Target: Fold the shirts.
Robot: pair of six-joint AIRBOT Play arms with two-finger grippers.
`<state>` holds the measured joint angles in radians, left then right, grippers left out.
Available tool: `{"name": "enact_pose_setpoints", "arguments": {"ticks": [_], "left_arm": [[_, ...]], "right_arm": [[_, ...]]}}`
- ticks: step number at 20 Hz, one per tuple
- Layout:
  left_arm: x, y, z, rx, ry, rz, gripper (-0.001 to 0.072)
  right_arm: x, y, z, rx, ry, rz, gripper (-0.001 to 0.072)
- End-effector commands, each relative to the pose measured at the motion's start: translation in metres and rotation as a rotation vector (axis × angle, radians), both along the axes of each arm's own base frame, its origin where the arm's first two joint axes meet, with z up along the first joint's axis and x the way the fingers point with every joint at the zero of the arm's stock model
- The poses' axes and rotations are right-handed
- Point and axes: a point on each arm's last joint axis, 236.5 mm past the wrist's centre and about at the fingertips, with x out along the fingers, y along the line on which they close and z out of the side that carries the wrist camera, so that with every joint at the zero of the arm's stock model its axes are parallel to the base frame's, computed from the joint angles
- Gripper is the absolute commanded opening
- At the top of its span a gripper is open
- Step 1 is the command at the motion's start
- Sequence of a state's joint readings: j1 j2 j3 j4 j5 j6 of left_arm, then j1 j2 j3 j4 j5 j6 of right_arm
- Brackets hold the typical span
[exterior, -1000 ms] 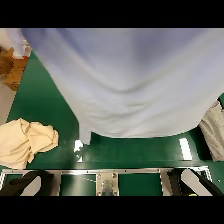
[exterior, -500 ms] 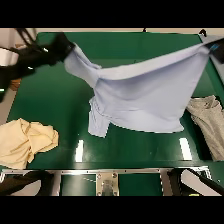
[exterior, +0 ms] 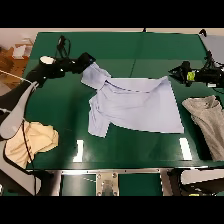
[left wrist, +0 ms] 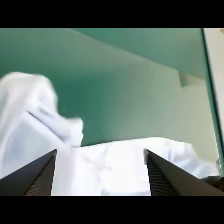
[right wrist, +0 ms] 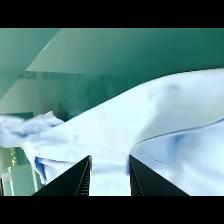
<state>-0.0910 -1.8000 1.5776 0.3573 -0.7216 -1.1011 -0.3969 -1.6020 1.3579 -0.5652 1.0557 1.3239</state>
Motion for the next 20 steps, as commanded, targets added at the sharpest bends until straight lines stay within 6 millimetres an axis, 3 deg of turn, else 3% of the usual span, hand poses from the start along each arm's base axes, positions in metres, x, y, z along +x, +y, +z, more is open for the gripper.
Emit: {"name": "enact_pose_setpoints", "arguments": {"ticks": [1, 4, 6, 8, 9, 13, 20], "left_arm": [[-0.024, 0.038, 0.014, -0.036, 0.074, -0.177, 0.0627], [-0.073, 0.092, 0.002, -0.029, 0.208, -0.317, 0.0594], [-0.104, 0.105, -0.026, 0.031, 0.323, -0.386, 0.0597], [-0.127, 0.096, -0.058, 0.081, 0.395, -0.449, 0.0597], [-0.134, 0.087, -0.075, 0.104, 0.411, -0.466, 0.0597], [-0.143, 0.052, -0.134, 0.287, 0.413, -0.484, 0.0597], [-0.147, 0.001, -0.149, 0.419, 0.339, -0.554, 0.0596]], "right_arm": [[0.001, -0.027, 0.011, 0.006, -0.007, 0.022, 0.0344], [-0.029, -0.049, 0.024, 0.010, 0.011, 0.078, 0.0357], [-0.053, -0.049, 0.022, 0.035, 0.042, 0.127, 0.0346], [-0.070, -0.044, 0.016, 0.049, 0.070, 0.145, 0.0326], [-0.076, -0.042, 0.013, 0.048, 0.077, 0.149, 0.0274], [-0.094, -0.030, 0.008, 0.053, 0.087, 0.165, 0.0288], [-0.098, -0.027, 0.018, 0.027, 0.054, 0.183, 0.0288]]}}
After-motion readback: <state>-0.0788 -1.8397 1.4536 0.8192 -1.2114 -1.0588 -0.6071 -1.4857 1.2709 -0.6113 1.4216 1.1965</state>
